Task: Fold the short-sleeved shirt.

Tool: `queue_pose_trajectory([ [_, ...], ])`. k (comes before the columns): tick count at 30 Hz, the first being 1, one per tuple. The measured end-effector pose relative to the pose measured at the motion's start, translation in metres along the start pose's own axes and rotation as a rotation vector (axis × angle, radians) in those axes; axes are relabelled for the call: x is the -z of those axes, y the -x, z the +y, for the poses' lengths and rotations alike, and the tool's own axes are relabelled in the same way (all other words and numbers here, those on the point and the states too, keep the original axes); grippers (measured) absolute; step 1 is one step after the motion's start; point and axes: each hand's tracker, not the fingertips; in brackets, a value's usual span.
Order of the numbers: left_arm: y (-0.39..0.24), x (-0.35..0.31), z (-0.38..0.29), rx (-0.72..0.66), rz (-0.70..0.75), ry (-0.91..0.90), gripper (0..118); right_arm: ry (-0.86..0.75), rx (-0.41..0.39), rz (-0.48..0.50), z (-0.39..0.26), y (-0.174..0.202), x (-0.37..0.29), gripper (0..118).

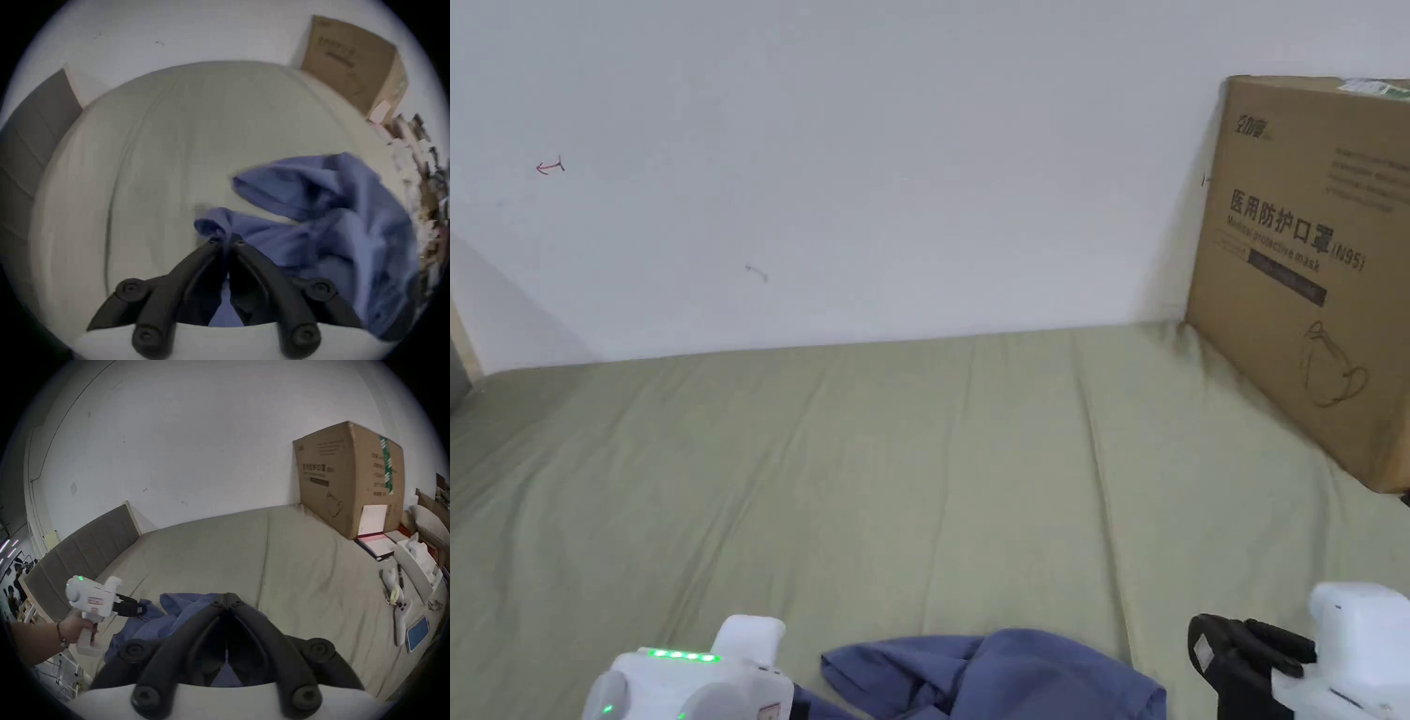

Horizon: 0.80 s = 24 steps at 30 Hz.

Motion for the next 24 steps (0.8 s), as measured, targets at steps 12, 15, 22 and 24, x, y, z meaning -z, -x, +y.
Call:
queue_pose_trajectory([
  [12, 0.029, -0.107, -0.041, -0.148, -0.048, -0.249, 3, 0.679, 0.243, 0.123, 0.043, -0.038, 0.226, 113],
  [15, 0.033, -0.11, -0.047, -0.171, -0.058, -0.228, 3, 0.76, 0.148, -0.005, 0.028, -0.035, 0.266, 113],
  [22, 0.047, -0.107, -0.061, -0.241, -0.059, -0.197, 3, 0.782, -0.178, -0.031, 0.011, -0.013, 0.259, 42],
  [24, 0.048, -0.112, -0.065, -0.252, -0.057, -0.196, 3, 0.769, -0.213, -0.023, 0.018, -0.011, 0.239, 7],
])
